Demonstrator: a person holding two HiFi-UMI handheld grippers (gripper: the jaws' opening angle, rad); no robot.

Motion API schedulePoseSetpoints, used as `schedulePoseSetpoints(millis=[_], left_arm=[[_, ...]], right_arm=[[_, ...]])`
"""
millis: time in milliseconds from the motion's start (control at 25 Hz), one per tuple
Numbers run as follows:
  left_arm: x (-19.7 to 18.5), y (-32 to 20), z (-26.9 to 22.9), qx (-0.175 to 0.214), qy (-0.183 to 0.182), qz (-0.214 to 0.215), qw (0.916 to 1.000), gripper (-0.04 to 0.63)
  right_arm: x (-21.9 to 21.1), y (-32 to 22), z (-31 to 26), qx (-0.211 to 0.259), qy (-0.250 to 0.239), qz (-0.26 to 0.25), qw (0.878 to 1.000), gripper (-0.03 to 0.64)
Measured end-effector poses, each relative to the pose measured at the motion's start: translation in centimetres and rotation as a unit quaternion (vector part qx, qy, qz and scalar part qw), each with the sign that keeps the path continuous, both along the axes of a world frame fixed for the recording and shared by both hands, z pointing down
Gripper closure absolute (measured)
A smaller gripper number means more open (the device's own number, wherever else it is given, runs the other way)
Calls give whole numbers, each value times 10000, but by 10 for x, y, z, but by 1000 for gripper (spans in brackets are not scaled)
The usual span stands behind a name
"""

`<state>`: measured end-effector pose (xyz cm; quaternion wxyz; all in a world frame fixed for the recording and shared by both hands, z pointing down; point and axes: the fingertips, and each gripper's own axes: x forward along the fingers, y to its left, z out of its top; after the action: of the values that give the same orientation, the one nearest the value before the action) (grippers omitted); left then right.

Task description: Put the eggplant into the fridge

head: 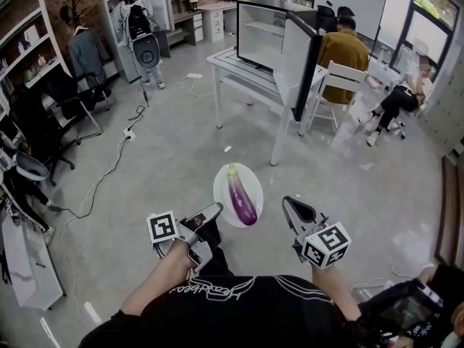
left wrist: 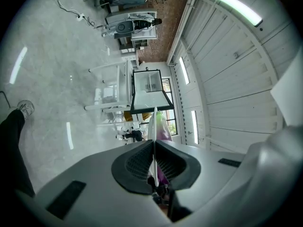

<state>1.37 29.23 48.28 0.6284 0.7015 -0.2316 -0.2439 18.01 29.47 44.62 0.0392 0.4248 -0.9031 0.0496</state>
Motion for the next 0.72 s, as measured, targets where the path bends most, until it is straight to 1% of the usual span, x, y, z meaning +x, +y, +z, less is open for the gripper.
schedulePoseSetpoints(millis=[160,360,560,720], left_arm=[[1,-28,1,-24,-11,125,9999,574],[-6,-73,4,-53,-8,214,9998,574],[-30,-135,7,-92,8,203,9998,574],[-53,-196,2,-150,17,203,9997,575]], right_arm=[[-3,-22,5,-101,-153,36,9998,611],[-12,-66,16,-219,-163,100,9996,611],[-37,-129,18,-293,-148,65,9994,611],[-62,-189,12,-375,-94,36,9992,611]])
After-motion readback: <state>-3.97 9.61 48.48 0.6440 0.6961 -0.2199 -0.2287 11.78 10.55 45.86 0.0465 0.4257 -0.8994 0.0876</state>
